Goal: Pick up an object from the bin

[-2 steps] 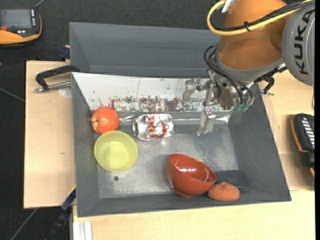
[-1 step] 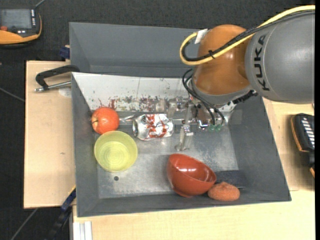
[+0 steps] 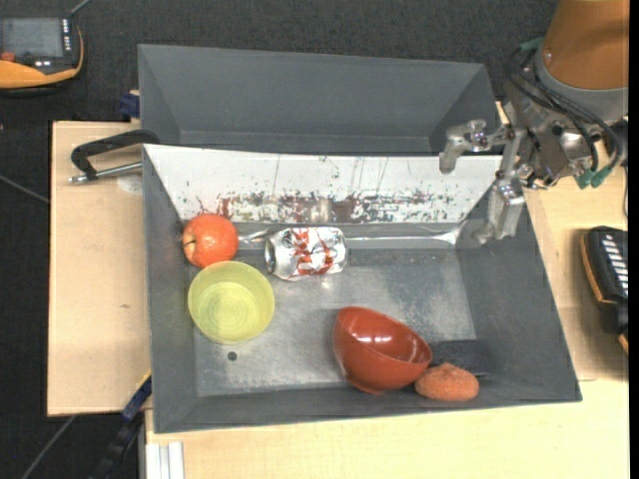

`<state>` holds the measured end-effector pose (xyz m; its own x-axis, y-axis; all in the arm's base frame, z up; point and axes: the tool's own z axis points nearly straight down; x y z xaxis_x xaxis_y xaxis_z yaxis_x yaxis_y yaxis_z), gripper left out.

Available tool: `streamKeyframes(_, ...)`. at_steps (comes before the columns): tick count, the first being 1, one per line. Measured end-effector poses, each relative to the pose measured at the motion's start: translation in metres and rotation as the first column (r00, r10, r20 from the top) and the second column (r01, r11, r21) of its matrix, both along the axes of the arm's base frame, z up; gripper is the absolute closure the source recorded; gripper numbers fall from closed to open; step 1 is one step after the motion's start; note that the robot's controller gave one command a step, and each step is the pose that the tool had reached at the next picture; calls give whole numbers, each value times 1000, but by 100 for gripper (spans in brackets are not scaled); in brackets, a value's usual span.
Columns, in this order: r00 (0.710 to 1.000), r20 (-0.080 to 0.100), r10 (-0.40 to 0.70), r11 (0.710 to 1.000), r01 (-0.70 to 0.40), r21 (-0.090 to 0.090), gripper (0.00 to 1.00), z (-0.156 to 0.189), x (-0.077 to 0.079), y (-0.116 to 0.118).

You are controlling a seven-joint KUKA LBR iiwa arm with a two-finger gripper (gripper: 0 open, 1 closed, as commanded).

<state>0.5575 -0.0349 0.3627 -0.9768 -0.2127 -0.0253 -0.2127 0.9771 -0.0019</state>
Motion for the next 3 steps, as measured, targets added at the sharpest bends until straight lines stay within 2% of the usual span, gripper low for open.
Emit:
streamKeyframes(1, 1000, -4, -5, 1000, 5, 3, 0, -101, 16, 61)
streamKeyframes(2, 990, -11, -143, 990, 143, 7, 0, -180, -20, 52)
streamKeyframes(3, 990, -2, -143, 990, 143, 8, 100, -177, -17, 52)
